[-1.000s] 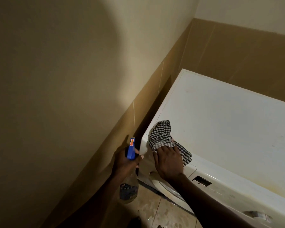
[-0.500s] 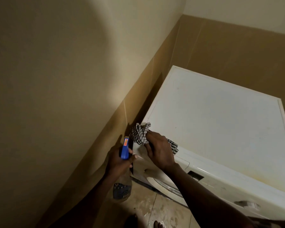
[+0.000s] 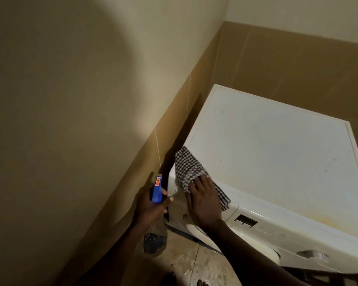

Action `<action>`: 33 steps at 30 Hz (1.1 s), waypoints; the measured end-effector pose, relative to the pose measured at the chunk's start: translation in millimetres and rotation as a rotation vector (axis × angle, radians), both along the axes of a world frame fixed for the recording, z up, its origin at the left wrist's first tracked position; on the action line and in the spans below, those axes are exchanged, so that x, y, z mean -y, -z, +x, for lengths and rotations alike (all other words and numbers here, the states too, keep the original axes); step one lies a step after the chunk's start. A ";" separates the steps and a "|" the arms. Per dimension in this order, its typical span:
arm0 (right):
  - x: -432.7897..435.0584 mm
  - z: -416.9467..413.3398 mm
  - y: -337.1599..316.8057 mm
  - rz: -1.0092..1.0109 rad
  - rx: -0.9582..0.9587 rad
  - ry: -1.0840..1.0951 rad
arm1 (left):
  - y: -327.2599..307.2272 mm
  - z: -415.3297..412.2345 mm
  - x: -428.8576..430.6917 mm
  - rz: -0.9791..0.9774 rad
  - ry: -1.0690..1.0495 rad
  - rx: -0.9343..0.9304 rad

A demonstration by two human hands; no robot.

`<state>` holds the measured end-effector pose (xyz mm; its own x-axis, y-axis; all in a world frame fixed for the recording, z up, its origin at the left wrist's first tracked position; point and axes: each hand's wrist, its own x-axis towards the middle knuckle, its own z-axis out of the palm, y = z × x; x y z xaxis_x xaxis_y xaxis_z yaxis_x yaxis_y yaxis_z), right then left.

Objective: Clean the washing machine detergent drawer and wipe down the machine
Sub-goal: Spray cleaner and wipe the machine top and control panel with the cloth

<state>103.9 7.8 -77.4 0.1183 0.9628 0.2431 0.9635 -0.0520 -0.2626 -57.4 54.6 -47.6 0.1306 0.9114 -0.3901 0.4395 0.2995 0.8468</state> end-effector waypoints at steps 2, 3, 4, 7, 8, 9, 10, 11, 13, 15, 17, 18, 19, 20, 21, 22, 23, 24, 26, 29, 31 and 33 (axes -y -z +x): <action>-24.9 -15.1 -3.7 -0.024 -0.019 -0.060 | 0.1 -1.4 -0.8 -0.003 -0.010 -0.001; -34.7 -21.2 -6.2 -0.044 -0.021 -0.086 | 1.0 -1.3 -1.6 -0.002 -0.014 -0.003; -42.3 -25.2 -7.4 -0.064 -0.012 -0.112 | 0.8 -1.3 -1.8 0.007 -0.011 -0.010; -44.0 -21.8 -8.6 -0.078 0.016 -0.146 | 1.1 0.2 -2.8 0.015 0.001 -0.009; -37.7 -17.3 -7.2 -0.076 0.009 -0.143 | 0.3 0.9 -3.1 0.017 -0.004 -0.003; -29.1 -12.5 -3.9 -0.064 -0.003 -0.130 | 0.5 1.5 -3.7 0.015 -0.004 0.001; -19.4 -7.8 -0.3 -0.051 -0.018 -0.103 | -0.2 2.8 -3.5 0.007 0.005 0.006; -10.0 -2.9 3.2 -0.043 -0.037 -0.070 | 1.0 4.4 -4.0 -0.005 0.016 0.007; 8.7 6.6 8.7 -0.024 -0.069 0.006 | 3.7 8.4 -3.4 -0.029 0.042 0.001; 27.2 17.6 8.3 -0.002 -0.078 0.067 | 7.6 11.4 -1.7 -0.037 0.073 -0.018; 44.4 30.5 7.5 0.021 -0.078 0.095 | 9.4 14.1 0.1 -0.035 0.092 -0.026; 53.1 36.9 7.6 0.029 -0.072 0.101 | 9.3 16.5 1.7 -0.029 0.102 -0.013; 60.8 41.9 7.9 0.032 -0.068 0.105 | 8.9 19.0 3.3 -0.023 0.116 -0.001; 66.8 44.9 7.8 0.034 -0.067 0.112 | 8.5 22.4 5.7 -0.013 0.126 0.022; 69.6 46.0 8.3 0.038 -0.067 0.125 | 8.7 25.6 7.5 -0.010 0.134 0.033; 69.2 45.0 9.2 0.040 -0.070 0.143 | 8.8 28.5 9.2 -0.015 0.138 0.039; 65.8 42.0 10.0 0.037 -0.074 0.163 | 8.0 31.1 10.8 -0.029 0.141 0.039; 61.0 37.7 10.2 0.027 -0.078 0.187 | 7.9 33.3 11.9 -0.042 0.144 0.041; 47.9 30.5 8.1 0.002 -0.081 0.202 | 10.0 37.9 13.6 -0.070 0.154 0.056; 35.5 33.4 1.8 -0.047 -0.027 0.135 | 11.5 44.4 16.8 -0.085 0.173 0.053; 40.3 37.0 -0.8 -0.068 0.031 0.082 | 12.1 48.9 19.7 -0.097 0.170 0.034; 51.7 41.4 -1.1 -0.057 0.058 0.040 | 11.9 53.6 24.6 -0.090 0.183 0.012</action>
